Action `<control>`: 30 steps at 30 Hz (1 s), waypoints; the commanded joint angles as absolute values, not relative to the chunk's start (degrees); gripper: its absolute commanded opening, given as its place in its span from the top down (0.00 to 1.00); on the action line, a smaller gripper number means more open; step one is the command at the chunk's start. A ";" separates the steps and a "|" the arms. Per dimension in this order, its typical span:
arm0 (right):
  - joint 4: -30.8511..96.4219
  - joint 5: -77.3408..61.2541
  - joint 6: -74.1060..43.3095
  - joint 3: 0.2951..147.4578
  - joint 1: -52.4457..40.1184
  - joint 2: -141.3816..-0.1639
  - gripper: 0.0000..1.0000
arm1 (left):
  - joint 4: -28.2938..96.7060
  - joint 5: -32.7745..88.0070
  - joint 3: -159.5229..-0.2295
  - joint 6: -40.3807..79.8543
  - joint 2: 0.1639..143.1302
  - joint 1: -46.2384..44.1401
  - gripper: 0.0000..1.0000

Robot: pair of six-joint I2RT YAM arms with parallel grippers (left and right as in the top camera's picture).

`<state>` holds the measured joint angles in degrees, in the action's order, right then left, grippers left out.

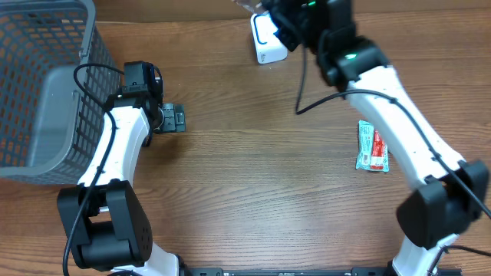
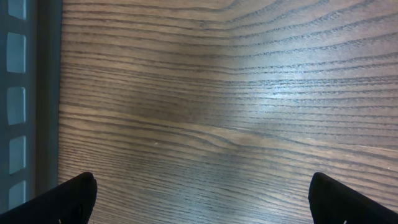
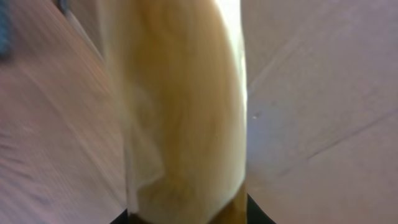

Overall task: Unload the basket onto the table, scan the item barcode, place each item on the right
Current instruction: 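Hold the Pantree bag in front of the scanner window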

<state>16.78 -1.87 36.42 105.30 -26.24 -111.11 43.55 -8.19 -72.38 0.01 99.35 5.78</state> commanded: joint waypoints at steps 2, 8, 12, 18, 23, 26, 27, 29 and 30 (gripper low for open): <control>13.10 11.90 44.51 107.00 -27.07 -115.79 0.97 | 43.46 -7.66 -73.25 0.36 99.26 5.98 0.00; 6.37 14.66 45.12 107.00 -27.05 -121.64 0.97 | 43.46 -7.66 -73.25 0.36 99.26 5.98 0.00; 1.39 15.59 45.12 107.00 -27.05 -124.29 0.97 | 43.46 -7.66 -73.25 0.36 99.26 5.98 0.00; -1.61 16.95 45.76 107.00 -27.73 -126.98 0.97 | 43.46 -7.66 -73.25 0.36 99.26 5.98 0.00; -1.72 17.96 45.47 106.94 -27.77 -128.79 0.97 | 43.46 -7.66 -73.25 0.36 99.26 5.98 0.00; -1.65 17.93 45.43 106.94 -28.10 -129.08 0.97 | 43.46 -7.66 -73.25 0.36 99.26 5.98 0.00; -1.67 17.93 45.43 106.94 -28.23 -129.08 0.97 | 43.46 -7.66 -73.25 0.38 99.26 5.98 0.00; -1.63 17.96 45.45 106.94 -28.56 -129.08 0.97 | 43.46 -7.66 -73.25 0.36 99.26 5.98 0.00; -1.21 17.93 45.45 106.94 -28.73 -129.08 0.97 | 43.46 -7.66 -73.25 0.36 99.26 5.98 0.00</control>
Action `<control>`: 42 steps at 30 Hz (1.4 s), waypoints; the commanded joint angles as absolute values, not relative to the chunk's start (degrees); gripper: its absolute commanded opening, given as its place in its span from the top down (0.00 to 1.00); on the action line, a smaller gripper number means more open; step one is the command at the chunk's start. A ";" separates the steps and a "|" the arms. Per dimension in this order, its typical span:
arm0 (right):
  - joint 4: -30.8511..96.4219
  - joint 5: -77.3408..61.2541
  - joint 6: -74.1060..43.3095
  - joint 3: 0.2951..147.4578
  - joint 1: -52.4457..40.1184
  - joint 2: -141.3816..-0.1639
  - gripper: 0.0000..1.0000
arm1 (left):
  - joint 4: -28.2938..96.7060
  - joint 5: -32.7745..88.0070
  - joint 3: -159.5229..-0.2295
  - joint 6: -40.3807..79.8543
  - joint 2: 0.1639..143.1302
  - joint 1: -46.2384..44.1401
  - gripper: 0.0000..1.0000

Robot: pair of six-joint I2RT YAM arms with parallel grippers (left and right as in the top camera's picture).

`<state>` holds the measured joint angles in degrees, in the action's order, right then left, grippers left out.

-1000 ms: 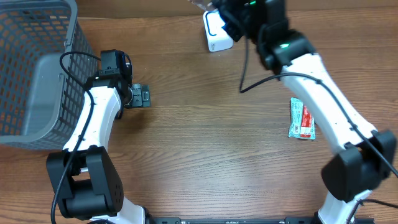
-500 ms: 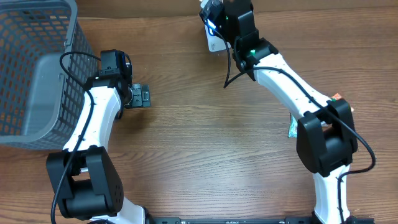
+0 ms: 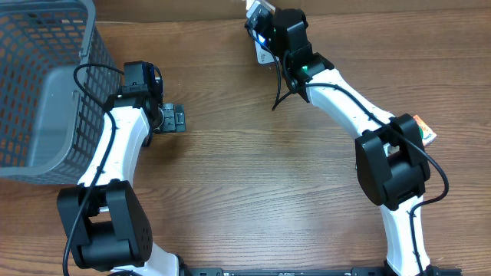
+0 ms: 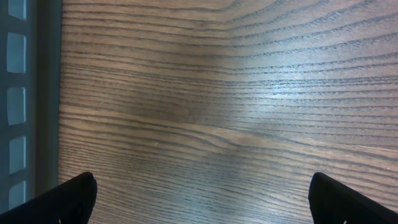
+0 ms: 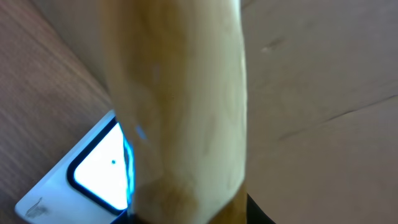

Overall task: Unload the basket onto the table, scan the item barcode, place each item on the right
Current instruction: 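Hold the Pantree bag in front of the scanner window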

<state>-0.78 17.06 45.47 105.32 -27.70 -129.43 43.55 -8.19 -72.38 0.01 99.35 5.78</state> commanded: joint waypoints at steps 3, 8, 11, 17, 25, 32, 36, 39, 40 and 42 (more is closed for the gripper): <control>1.93 17.91 45.45 106.94 -29.21 -129.08 0.97 | 43.46 -7.66 -73.25 0.36 99.26 5.98 0.00; 5.54 17.04 42.85 106.94 -29.26 -129.08 0.97 | 43.46 -7.66 -73.25 0.36 99.26 5.98 0.00; 6.59 16.80 42.83 106.94 -29.26 -129.08 0.97 | 43.46 -7.66 -73.25 0.38 99.26 5.98 0.00; 7.35 14.76 39.94 106.94 -29.26 -129.08 0.97 | 43.46 -7.66 -73.25 0.36 99.26 5.98 0.00; 8.73 10.41 38.33 106.94 -29.26 -129.08 0.97 | 43.46 -7.66 -73.25 0.36 99.26 5.98 0.00; 9.47 10.39 37.80 106.94 -29.23 -129.08 0.97 | 43.46 -7.66 -73.25 0.36 99.26 5.98 0.00; 10.55 10.31 33.08 106.94 -29.17 -129.08 0.97 | 43.46 -7.66 -73.25 0.36 99.26 5.98 0.00; 11.94 8.80 32.49 106.94 -29.19 -129.08 0.96 | 43.46 -7.66 -73.25 0.38 99.26 5.98 0.00; 12.47 7.62 32.51 106.94 -29.19 -129.08 0.97 | 43.46 -7.66 -73.25 0.36 99.26 5.98 0.00; 13.78 5.10 32.49 106.94 -29.19 -129.08 0.96 | 43.46 -7.66 -73.25 0.36 99.26 5.98 0.00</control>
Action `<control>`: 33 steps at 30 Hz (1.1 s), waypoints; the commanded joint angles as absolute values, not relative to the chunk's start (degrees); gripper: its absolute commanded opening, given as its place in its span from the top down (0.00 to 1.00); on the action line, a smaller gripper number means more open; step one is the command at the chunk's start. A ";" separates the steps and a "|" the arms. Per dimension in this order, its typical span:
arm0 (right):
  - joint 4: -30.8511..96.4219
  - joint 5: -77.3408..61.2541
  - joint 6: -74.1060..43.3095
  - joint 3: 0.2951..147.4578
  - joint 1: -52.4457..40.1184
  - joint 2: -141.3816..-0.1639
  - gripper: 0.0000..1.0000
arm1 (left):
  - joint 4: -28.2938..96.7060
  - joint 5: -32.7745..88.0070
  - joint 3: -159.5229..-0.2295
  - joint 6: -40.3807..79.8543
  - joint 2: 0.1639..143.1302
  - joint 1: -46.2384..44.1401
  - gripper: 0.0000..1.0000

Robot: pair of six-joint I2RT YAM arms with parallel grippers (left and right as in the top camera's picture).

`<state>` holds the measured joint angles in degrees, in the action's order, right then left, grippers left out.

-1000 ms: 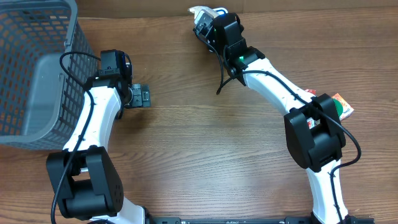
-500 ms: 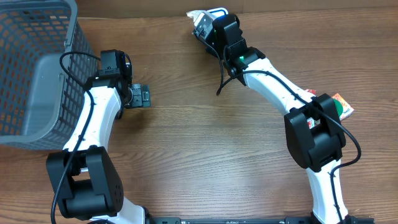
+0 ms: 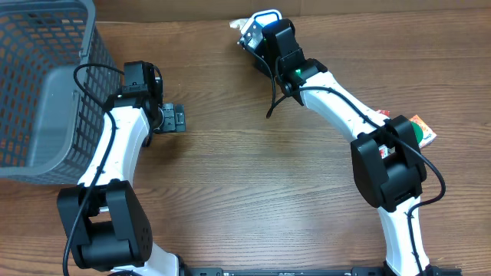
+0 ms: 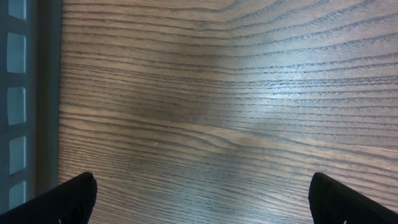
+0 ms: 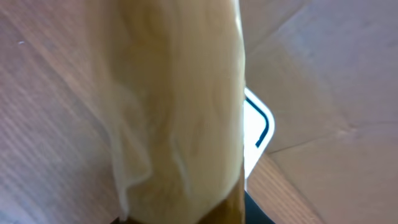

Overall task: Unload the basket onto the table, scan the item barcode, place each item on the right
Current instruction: 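Hold the Pantree bag in front of the scanner window, then carry the Pantree bag right and lower it near the red stick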

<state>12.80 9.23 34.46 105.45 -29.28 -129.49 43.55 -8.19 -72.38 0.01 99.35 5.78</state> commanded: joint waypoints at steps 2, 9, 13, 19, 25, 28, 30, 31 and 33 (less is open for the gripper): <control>14.28 4.82 31.55 106.94 -29.19 -129.08 0.96 | 43.46 -7.66 -73.25 0.36 99.26 5.98 0.00; 11.79 5.98 28.47 106.96 -29.08 -128.99 0.97 | 43.46 -7.66 -73.25 0.36 99.26 5.98 0.00; 9.85 9.65 28.47 106.96 -29.08 -128.22 0.97 | 43.46 -7.66 -73.25 0.36 99.26 5.98 0.00; 9.54 10.68 21.19 106.96 -29.08 -123.20 0.97 | 43.46 -7.66 -73.25 0.36 99.26 5.98 0.00; 14.85 10.63 11.00 106.96 -28.91 -114.15 0.97 | 43.46 -7.66 -73.25 0.36 99.26 5.98 0.00; 21.71 10.13 5.82 106.96 -28.62 -110.06 0.97 | 43.46 -7.66 -73.25 0.36 99.26 5.98 0.00; 28.16 8.19 2.35 106.96 -28.23 -107.85 0.97 | 43.46 -7.66 -73.25 0.36 99.26 5.98 0.00; 31.73 6.42 1.30 106.96 -27.92 -107.11 0.97 | 43.46 -7.66 -73.25 0.36 99.26 5.98 0.00; 38.96 1.26 1.23 106.96 -27.18 -106.30 0.97 | 43.46 -7.66 -73.25 0.36 99.26 5.98 0.00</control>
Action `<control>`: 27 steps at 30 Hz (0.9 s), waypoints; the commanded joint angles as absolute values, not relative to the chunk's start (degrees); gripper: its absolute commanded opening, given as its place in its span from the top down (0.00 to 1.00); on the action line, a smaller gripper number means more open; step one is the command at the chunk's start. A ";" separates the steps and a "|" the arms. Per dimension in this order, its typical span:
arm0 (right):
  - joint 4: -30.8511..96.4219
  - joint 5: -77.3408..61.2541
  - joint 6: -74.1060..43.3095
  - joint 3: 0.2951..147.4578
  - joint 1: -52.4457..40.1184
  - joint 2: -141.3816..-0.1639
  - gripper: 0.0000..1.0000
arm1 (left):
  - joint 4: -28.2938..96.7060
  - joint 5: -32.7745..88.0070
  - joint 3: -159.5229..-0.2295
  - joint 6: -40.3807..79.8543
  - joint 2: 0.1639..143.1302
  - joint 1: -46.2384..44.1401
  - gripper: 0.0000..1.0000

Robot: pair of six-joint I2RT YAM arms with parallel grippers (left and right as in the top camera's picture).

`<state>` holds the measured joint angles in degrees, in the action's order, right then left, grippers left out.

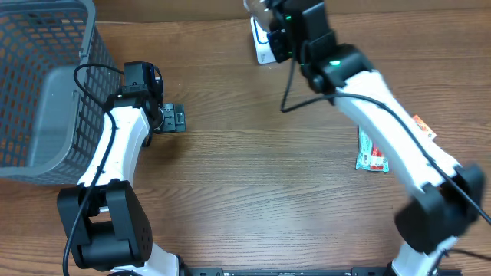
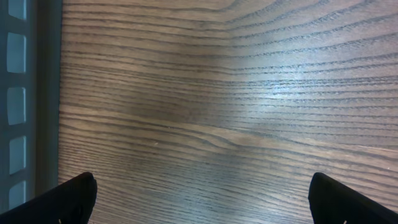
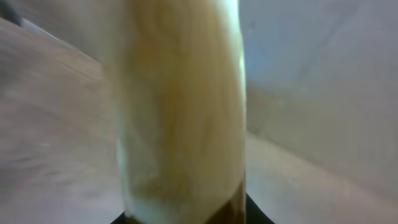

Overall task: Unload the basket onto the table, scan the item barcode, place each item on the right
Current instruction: 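Carry the Pantree bag right and lower it near the red stick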

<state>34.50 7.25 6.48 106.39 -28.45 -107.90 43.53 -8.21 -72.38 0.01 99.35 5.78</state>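
My right gripper [image 1: 270, 21] is shut on a pale yellow item in clear wrap [image 3: 180, 106], which fills the right wrist view. Overhead, the item [image 1: 257, 8] pokes out at the table's far edge, just above the white scanner [image 1: 261, 49]. The barcode does not show. My left gripper [image 1: 173, 119] stands open over bare wood beside the basket. In the left wrist view its dark fingertips [image 2: 78, 196] are wide apart with nothing between them.
A grey mesh basket [image 1: 38, 84] fills the far left, and its wall [image 2: 18, 93] edges the left wrist view. A red and green snack packet [image 1: 372, 149] lies at the right, with an orange packet [image 1: 421, 127] beyond it. A cardboard wall runs along the back.
My right arm has swung from low over the scanner to a higher pose further right, still holding the item. The scanner's lower part and the red packet show again. The left arm is unchanged.
My right gripper held the wrapped item just right of the scanner. Then it was over the scanner, with blue light beside the item. Then the item lay past the scanner's far left corner. Now it is above the scanner's far edge. The left gripper stayed open throughout.
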 commanded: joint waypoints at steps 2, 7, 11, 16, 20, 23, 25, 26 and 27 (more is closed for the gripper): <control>47.44 -5.06 1.23 106.96 -26.04 -106.24 0.97 | 43.46 -7.66 -73.25 0.36 99.26 5.98 0.00; 68.69 -14.22 1.93 105.14 -22.57 -106.96 0.96 | 43.46 -7.66 -73.25 0.36 99.26 5.98 0.00; 72.93 -14.24 1.96 99.31 -20.08 -106.96 0.96 | 43.46 -7.66 -73.25 0.38 99.26 5.98 0.00; 69.95 -12.71 3.44 91.81 -17.74 -106.96 0.96 | 43.46 -7.66 -73.25 0.36 99.26 5.98 0.00; 64.53 -9.30 3.42 86.00 -16.29 -106.96 0.96 | 43.46 -7.66 -73.25 0.36 99.26 5.98 0.00; 59.79 -5.98 3.42 82.26 -15.49 -106.96 0.89 | 43.46 -7.66 -73.25 0.36 99.26 5.98 0.00; 56.95 -4.36 3.42 80.29 -14.96 -106.96 0.86 | 43.46 -7.66 -73.25 0.36 99.26 5.98 0.00; 55.59 -3.51 3.42 79.40 -14.72 -106.96 0.69 | 43.46 -7.66 -73.25 0.36 99.26 5.98 0.00; 54.50 -2.83 3.42 78.74 -14.55 -106.96 0.50 | 43.46 -7.66 -73.25 0.36 99.26 5.98 0.01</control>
<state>56.75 -7.14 2.98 80.82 -15.35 -107.33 43.55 -8.16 -72.38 0.01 99.35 5.78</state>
